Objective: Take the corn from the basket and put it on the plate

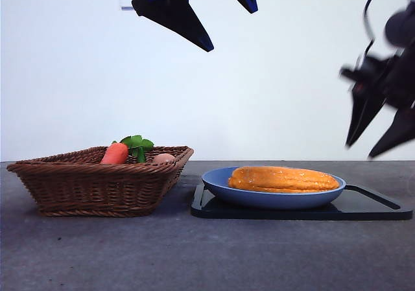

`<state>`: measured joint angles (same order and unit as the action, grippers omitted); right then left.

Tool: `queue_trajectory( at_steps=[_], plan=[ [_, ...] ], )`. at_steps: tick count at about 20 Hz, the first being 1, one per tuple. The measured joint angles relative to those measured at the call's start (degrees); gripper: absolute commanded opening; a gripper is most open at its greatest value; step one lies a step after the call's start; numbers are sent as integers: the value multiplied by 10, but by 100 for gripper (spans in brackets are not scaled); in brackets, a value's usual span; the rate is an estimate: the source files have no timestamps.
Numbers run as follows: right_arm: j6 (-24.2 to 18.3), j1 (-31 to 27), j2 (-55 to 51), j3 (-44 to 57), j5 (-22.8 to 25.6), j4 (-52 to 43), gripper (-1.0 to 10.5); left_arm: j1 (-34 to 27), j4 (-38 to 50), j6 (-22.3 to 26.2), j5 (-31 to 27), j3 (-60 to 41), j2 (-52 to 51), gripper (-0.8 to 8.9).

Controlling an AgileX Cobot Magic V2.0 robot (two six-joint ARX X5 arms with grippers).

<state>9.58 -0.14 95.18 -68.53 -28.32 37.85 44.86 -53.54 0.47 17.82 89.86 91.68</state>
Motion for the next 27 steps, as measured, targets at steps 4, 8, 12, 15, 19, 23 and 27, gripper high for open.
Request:
queue_trajectory(
  at_steps=[4, 8, 12, 15, 19, 23, 27],
  plan=[
    [-30, 6, -125, 0, -2, 73, 204, 0, 0, 0, 0, 0, 0, 377],
    [-69, 59, -259, -1, -2, 179, 191, 0, 0, 0, 0, 0, 0, 368],
    [-86, 123, -353, -2, -2, 243, 128, 0, 0, 0, 0, 0, 0, 242],
    [-99, 156, -383, -2, 16, 290, 12, 0, 0, 0, 0, 0, 0, 105],
    [-124, 178, -386, 3, 28, 320, 2, 0, 0, 0, 0, 0, 0, 6],
    [-128, 188, -386, 42, 28, 303, 2, 0, 0, 0, 0, 0, 0, 6],
    [-128, 193, -383, 63, 28, 293, 2, 0, 0, 0, 0, 0, 0, 6]
  ],
)
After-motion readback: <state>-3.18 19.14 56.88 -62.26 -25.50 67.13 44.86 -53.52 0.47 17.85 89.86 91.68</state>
